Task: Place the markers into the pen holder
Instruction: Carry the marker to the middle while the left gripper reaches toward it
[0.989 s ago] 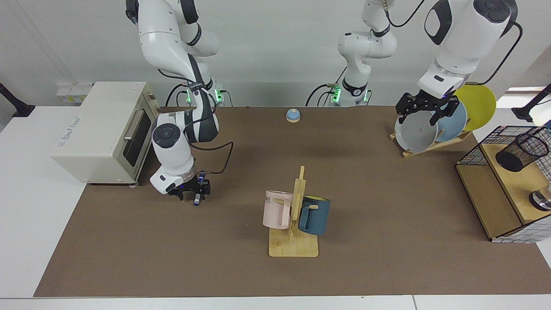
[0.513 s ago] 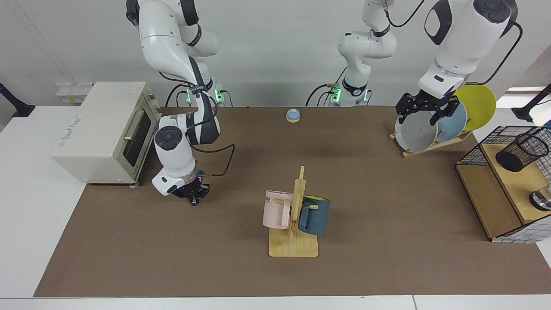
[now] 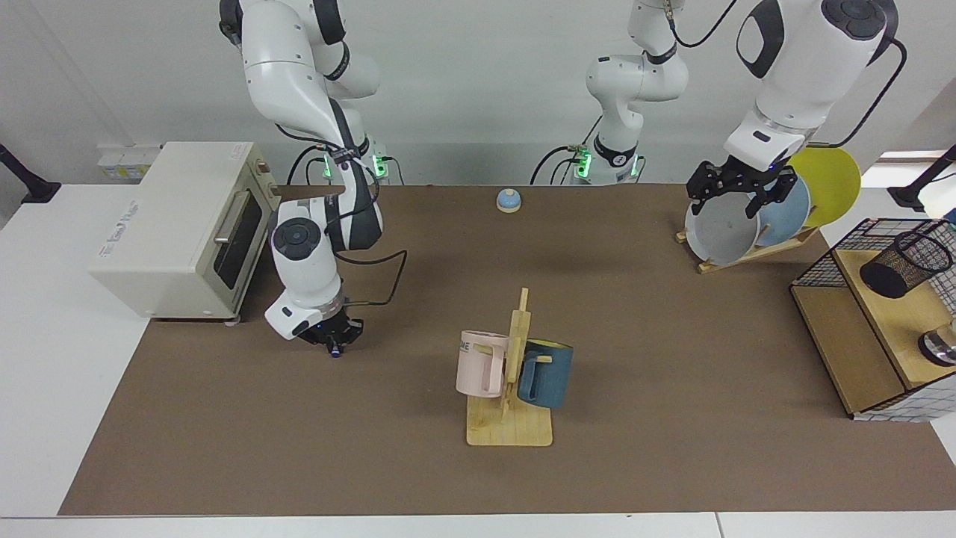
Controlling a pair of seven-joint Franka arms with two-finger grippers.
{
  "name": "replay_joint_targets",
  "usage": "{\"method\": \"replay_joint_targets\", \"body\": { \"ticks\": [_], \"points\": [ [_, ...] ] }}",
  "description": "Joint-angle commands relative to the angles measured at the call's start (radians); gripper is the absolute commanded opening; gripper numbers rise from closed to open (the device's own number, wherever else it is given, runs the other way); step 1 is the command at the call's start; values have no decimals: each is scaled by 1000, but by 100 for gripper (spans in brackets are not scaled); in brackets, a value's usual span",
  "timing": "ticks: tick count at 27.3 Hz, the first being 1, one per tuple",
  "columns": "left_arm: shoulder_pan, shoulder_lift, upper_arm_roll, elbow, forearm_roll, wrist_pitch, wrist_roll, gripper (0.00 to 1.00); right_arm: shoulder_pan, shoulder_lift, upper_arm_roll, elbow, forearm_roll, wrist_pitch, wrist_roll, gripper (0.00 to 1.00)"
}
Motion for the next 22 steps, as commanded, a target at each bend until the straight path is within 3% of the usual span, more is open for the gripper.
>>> {"method": "replay_joint_targets", "body": {
  "ticks": [1,7,13,22],
  "points": [
    [-9,-25,1,14,2,8,-5,100,-3,-51,10,16,-11,-78,43,0],
    [-12,-22,-2,42,4,10,-1,100,-3,-127,10,17,-8,-169,49,0],
    [-15,-24,-6,40,4,-1,5,100,3,-201,10,29,133,-238,87,0],
    [-26,-25,-51,36,-1,14,209,100,99,-224,11,145,150,-424,303,0]
  ]
}}
